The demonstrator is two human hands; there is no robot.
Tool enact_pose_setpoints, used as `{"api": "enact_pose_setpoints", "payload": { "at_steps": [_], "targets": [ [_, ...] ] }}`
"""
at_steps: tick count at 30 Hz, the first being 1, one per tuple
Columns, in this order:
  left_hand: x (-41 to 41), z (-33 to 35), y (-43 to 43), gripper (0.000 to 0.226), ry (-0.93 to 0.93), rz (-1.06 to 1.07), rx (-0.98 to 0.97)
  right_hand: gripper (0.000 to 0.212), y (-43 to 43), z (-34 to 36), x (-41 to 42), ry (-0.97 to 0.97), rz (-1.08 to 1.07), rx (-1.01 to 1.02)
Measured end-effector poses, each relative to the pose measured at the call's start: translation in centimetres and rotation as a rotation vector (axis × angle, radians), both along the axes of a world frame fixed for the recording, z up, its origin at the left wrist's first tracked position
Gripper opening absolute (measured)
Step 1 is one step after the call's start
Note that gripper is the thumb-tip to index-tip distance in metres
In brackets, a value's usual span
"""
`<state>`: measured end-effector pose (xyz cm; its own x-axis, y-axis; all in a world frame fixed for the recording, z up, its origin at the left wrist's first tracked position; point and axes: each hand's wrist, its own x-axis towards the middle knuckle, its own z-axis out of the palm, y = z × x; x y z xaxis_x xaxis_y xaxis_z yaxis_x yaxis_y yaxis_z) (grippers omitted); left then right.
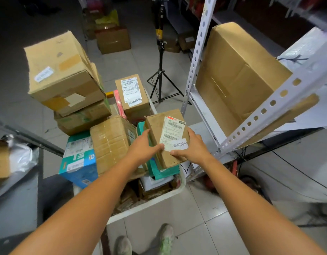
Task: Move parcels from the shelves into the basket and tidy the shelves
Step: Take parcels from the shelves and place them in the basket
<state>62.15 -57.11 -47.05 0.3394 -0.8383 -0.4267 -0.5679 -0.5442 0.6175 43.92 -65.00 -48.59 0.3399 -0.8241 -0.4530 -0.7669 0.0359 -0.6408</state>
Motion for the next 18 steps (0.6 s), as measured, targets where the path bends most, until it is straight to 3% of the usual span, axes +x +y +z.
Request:
{"api": "enact_pose_setpoints", "payload": {
  "at_steps": [8, 18],
  "targets": [
    [0.7, 0.1, 0.7, 0.089, 0.312, 0.276, -0.002, 0.079, -0.1, 0.1, 0.5, -0.098, 0.016, 0.019],
    [1.6, 0.3, 1.2, 0.091, 0.262, 0.305, -0.036, 0.08, 0.5, 0.6, 1.4, -0.142, 0.029, 0.023]
  ]
}}
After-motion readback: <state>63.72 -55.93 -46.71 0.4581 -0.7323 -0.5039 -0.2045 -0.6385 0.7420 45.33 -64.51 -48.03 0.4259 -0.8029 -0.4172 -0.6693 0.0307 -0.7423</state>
